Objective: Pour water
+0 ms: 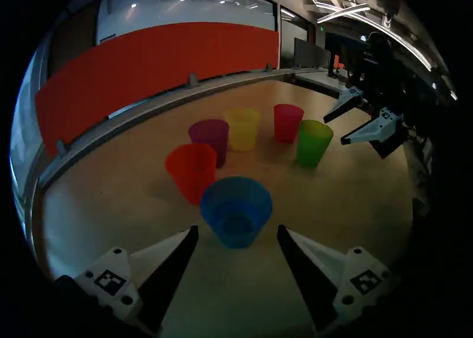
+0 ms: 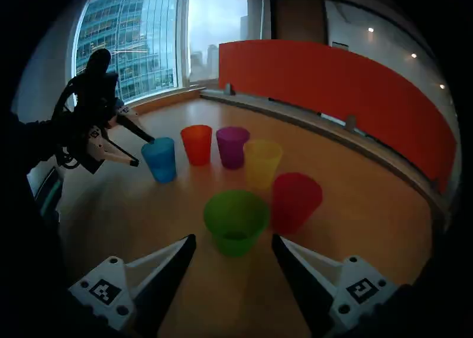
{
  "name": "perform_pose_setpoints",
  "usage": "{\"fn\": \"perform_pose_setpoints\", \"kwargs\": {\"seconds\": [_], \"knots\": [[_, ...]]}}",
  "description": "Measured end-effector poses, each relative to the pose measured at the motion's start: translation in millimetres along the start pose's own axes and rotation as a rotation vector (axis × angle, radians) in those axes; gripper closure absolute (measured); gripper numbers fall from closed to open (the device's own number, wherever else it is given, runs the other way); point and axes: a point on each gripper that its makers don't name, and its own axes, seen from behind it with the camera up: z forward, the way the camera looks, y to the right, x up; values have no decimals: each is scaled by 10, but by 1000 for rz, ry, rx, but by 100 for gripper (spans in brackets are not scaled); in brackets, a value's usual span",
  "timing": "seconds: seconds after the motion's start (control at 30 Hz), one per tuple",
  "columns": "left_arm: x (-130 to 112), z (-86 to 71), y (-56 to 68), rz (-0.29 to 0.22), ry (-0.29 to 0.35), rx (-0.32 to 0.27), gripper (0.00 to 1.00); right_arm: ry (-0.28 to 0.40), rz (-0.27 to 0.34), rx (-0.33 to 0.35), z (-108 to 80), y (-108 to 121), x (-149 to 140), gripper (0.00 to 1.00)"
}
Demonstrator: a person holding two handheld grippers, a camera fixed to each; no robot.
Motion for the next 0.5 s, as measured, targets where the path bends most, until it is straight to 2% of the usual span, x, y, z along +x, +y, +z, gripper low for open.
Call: {"fn": "perform_pose_setpoints", "kwargs": {"seconds": [0.5], "knots": [[9,225,1,-8,-37,-30,1,-32,2,3,282,63,-32,0]]}}
